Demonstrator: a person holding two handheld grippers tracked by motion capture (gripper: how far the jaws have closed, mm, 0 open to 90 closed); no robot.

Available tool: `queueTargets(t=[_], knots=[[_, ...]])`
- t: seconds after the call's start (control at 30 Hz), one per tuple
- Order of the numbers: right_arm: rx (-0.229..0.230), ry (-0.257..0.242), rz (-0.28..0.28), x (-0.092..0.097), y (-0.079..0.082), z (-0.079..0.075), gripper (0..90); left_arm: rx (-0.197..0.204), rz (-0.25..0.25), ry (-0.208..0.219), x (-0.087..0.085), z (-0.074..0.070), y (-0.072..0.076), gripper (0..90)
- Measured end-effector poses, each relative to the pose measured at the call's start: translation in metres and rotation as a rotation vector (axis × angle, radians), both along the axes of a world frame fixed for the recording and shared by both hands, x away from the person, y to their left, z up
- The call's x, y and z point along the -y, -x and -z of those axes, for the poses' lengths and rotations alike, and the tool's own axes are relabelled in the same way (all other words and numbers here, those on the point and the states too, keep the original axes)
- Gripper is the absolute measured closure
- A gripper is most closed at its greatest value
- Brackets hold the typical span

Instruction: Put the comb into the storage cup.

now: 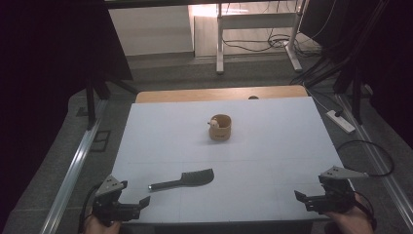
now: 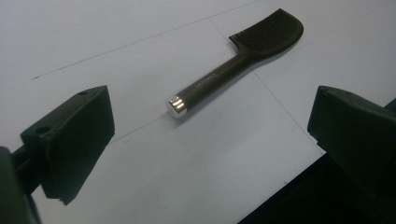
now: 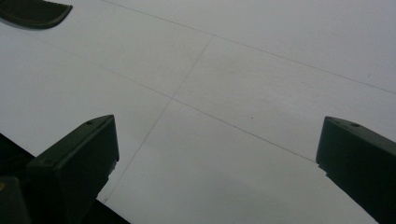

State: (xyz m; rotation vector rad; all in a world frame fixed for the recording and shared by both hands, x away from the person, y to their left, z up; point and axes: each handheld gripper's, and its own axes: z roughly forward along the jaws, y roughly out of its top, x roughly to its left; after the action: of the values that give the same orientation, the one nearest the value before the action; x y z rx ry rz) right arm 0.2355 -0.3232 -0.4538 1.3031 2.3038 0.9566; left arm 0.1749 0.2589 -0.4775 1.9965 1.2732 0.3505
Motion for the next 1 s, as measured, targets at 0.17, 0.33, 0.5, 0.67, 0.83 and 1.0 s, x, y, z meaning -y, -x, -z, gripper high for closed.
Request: queueTargets(t=[0.17,0.33,0.5,0.67,0.83,1.0], knots=[[0.006,0.002,-0.002,-0.0005,0.0009,-0.0003,0.0,0.001,-0.004,0.012,-0.0015,0.0002,0.0001,1.5],[0.007,0.002,-0.005,-0.0006,0.001,-0.0004,0.0,-0.001,-0.002,0.014,-0.0021,0.0002,0.0002,1.8],[0.005,0.005,-0.012,-0.0013,0.0007,0.0,0.0,-0.001,-0.002,0.015,-0.0021,0.0003,0.0004,1.9],[0.003,0.006,-0.013,-0.0016,0.0006,0.0001,0.0,-0.011,0.0,0.017,-0.0021,0.0006,-0.0007,1.9],[0.003,0.013,-0.014,-0.0022,0.0006,0.0002,0.0,-0.017,0.006,0.014,-0.0017,0.0006,-0.0015,1.8],[0.003,0.015,-0.014,-0.0023,0.0006,0.0003,0.0,-0.035,0.011,0.016,-0.0013,0.0008,-0.0036,1.3]])
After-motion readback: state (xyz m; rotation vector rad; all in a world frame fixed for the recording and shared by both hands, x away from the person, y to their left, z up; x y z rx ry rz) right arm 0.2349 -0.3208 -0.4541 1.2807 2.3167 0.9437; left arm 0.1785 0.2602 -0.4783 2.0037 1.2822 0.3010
